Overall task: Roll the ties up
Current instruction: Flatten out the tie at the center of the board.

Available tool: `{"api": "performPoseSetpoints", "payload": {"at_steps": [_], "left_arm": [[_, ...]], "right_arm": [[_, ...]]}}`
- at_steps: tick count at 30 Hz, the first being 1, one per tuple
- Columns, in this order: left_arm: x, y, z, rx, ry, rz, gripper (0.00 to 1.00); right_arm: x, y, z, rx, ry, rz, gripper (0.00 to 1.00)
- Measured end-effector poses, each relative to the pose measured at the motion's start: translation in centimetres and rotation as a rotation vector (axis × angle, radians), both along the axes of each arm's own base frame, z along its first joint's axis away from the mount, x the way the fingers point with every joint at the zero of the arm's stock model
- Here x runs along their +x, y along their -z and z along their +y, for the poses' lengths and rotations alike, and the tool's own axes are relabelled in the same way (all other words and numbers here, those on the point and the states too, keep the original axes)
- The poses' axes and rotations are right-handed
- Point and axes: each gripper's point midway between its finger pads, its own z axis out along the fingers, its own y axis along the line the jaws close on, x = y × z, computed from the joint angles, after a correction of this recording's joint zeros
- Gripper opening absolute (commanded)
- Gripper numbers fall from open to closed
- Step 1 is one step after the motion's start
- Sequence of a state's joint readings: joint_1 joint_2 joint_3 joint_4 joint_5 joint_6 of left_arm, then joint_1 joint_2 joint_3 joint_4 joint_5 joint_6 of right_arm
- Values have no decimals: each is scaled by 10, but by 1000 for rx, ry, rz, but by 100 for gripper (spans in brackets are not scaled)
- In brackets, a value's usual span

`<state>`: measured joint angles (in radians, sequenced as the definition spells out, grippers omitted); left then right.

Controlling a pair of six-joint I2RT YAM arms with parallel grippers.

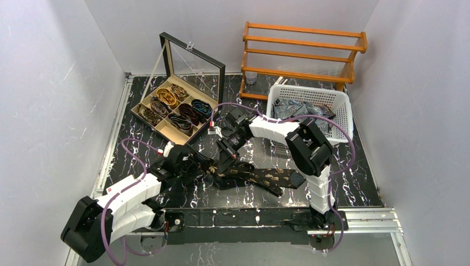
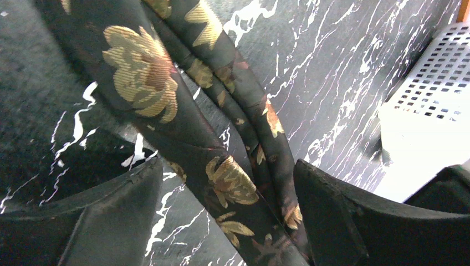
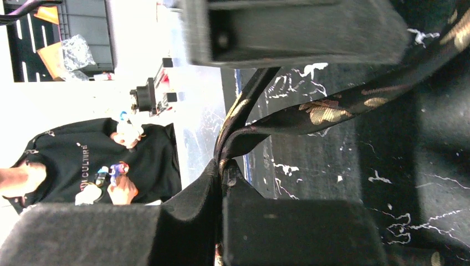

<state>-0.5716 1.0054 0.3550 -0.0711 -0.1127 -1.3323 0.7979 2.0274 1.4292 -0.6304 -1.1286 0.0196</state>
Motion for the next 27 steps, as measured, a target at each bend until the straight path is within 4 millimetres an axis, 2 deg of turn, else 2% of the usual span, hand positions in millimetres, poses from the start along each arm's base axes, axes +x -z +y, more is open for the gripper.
{"api": "performPoseSetpoints", "payload": {"at_steps": [3,5,9,13,16,17,20,22,23,25,27], "left_arm": [[3,2,-2,-6,-4,4,58],[3,5,-2,0,-3,9,51],[0,7,-2,16,23,13,38],[-2,8,-6,30,73,19,19],[-4,6,-7,51,115,31,16],[-5,5,-7,62,126,35,19],[-7,-4,-3,101,154,41,44],[-10,-13,1,123,160,41,50],[-12,-19,5,134,160,34,53],[-16,-31,12,152,151,23,68],[-18,-47,19,168,139,-1,78]], "right_arm": [[0,-13,2,38,8,-5,8],[0,-17,3,50,10,-4,8],[0,-17,3,46,11,-3,9],[-1,-15,2,38,12,-5,10],[-2,-15,0,29,10,-2,11],[-2,-14,-1,26,8,0,11],[-4,-12,-4,11,7,15,11],[-7,-12,-7,12,-4,35,11],[-9,-12,-9,14,-12,45,11],[-12,-10,-12,12,-27,72,11],[-16,-11,-13,19,-48,96,12]]}}
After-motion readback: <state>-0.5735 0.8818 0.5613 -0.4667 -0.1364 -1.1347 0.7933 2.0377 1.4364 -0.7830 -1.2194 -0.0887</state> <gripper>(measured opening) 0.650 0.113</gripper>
